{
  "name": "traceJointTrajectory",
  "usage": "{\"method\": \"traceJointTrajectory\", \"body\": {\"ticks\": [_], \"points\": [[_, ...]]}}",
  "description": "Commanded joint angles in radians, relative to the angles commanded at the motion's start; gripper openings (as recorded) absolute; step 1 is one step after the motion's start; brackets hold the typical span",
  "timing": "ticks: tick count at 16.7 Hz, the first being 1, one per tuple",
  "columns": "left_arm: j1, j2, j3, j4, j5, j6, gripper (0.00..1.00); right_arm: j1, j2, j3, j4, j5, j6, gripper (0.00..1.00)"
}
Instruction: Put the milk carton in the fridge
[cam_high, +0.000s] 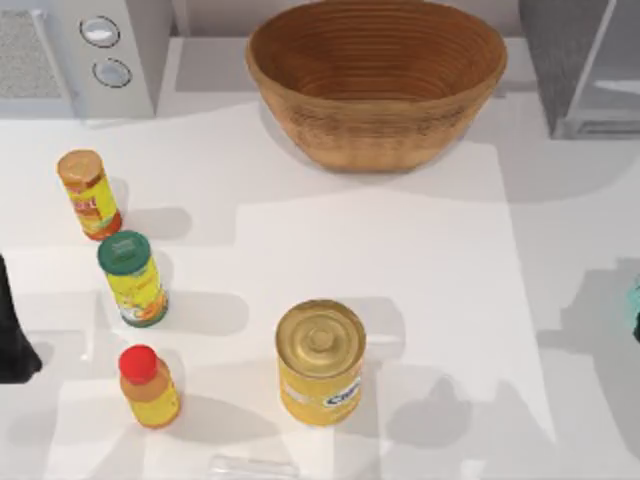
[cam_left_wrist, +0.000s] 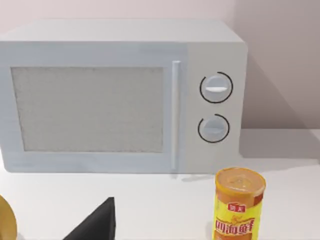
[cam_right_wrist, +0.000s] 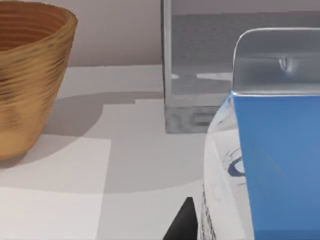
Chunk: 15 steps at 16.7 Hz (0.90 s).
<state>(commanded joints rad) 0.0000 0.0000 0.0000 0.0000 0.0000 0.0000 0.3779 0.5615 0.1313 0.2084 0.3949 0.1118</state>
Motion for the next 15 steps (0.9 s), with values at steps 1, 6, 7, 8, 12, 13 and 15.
{"method": "traceJointTrajectory", "body": {"ticks": [1,6,7,8,12,13,15], "points": [[0.000,0.000,0.000,0.000,0.000,0.000,1.00,-0.034,-0.074,-0.007,-0.014,-0.041,-0.015,0.00],[0.000,0.000,0.000,0.000,0.000,0.000,1.00,-0.271,-0.436,-0.072,-0.123,-0.290,-0.084,0.00],[0.000,0.000,0.000,0.000,0.000,0.000,1.00,-0.311,-0.482,-0.089,-0.149,-0.329,-0.094,0.00],[0.000,0.000,0.000,0.000,0.000,0.000,1.00,-0.341,-0.517,-0.106,-0.174,-0.358,-0.102,0.00],[0.000,0.000,0.000,0.000,0.000,0.000,1.00,-0.378,-0.562,-0.131,-0.208,-0.395,-0.112,0.00],[0.000,0.000,0.000,0.000,0.000,0.000,1.00,-0.378,-0.562,-0.131,-0.208,-0.395,-0.112,0.00],[0.000,0.000,0.000,0.000,0.000,0.000,1.00,-0.375,-0.557,-0.129,-0.207,-0.393,-0.109,0.00]]}}
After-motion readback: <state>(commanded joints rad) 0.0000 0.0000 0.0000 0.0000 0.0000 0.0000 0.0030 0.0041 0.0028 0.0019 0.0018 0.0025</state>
